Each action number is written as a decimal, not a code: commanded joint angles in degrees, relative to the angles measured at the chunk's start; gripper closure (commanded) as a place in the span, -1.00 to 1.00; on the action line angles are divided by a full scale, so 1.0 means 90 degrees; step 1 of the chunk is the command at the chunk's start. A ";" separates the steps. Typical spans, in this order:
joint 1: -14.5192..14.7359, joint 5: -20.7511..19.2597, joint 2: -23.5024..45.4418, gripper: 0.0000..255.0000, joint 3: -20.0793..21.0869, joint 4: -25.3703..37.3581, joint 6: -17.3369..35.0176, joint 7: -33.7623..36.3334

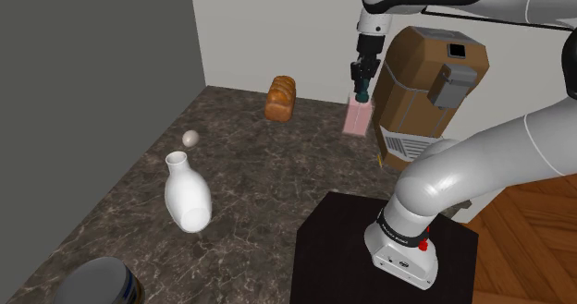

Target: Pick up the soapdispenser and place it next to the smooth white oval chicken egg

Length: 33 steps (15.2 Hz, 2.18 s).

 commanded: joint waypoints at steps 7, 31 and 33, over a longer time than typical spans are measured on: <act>0.0040 0.0070 0.0077 1.00 0.0075 0.0733 -0.0662 -0.0004; 0.0517 0.0793 0.1665 1.00 0.0608 0.2659 -0.1058 0.0739; 0.0602 0.0910 0.1990 1.00 0.0695 0.2837 -0.0915 0.0890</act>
